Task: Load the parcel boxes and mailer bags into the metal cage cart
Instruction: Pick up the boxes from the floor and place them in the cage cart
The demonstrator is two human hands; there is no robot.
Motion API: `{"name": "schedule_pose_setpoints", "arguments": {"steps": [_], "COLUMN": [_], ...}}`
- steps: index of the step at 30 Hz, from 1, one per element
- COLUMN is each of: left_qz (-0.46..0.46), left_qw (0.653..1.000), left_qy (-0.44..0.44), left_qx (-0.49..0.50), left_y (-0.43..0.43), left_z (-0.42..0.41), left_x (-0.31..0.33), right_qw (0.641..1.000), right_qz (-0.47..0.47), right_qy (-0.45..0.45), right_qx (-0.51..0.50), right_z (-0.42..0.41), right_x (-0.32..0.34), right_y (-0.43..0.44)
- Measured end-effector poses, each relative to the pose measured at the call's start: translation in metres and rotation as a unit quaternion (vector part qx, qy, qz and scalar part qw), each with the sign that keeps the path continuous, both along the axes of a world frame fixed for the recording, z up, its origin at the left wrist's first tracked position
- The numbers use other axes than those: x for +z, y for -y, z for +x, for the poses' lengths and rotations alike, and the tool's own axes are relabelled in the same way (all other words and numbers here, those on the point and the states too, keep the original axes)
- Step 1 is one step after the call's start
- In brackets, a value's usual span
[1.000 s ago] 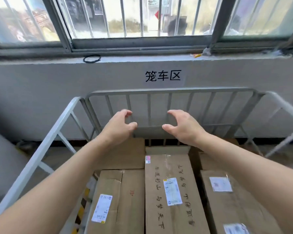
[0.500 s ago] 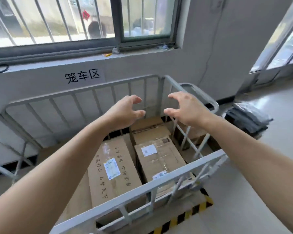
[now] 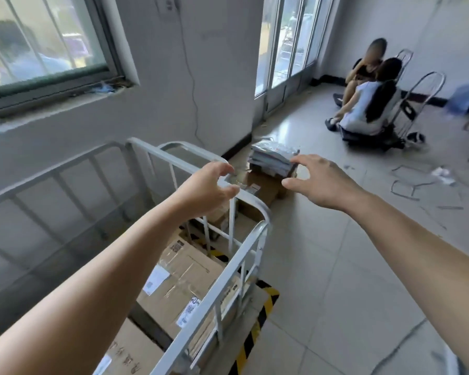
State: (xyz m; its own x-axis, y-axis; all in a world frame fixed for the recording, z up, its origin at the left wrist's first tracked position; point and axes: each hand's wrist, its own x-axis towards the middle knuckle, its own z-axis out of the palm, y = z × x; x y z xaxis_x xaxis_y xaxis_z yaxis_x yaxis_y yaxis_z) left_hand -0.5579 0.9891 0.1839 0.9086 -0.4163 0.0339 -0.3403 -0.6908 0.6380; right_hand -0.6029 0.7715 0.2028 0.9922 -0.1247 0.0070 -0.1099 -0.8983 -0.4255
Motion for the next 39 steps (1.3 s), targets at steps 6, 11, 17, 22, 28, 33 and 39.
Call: {"name": "schedule_pose_setpoints", "arguments": {"steps": [6, 11, 17, 22, 28, 33, 39], "left_qz": [-0.004, -0.022, -0.046, -0.046, -0.055, -0.078, -0.058], "left_qw": [1.0, 0.999, 0.988, 0.972, 0.957, 0.947, 0.939], "left_qy": [-0.015, -0.037, -0.084, -0.114, -0.11, -0.123, -0.135], "left_qx": [-0.009, 0.034, 0.118, 0.199, 0.263, 0.285, 0.309], "left_y": [0.078, 0.15, 0.204, 0.219, 0.212, 0.219, 0.219], "left_z": [0.052, 0.106, 0.156, 0.197, 0.261, 0.321, 0.384], "left_x": [-0.01, -0.025, -0.047, -0.06, -0.073, -0.078, -0.083], "right_qw": [1.0, 0.999, 0.994, 0.983, 0.972, 0.967, 0.953], "right_qz": [0.014, 0.018, 0.017, 0.034, 0.01, 0.014, 0.033], "right_qy": [-0.001, -0.021, -0.066, -0.097, -0.123, -0.122, -0.131], "right_qx": [-0.012, 0.028, 0.086, 0.15, 0.199, 0.224, 0.272], "right_z": [0.05, 0.114, 0.18, 0.257, 0.34, 0.413, 0.492], "right_x": [-0.021, -0.035, -0.045, -0.06, -0.075, -0.075, -0.086], "right_y": [0.07, 0.141, 0.21, 0.224, 0.216, 0.209, 0.193]}}
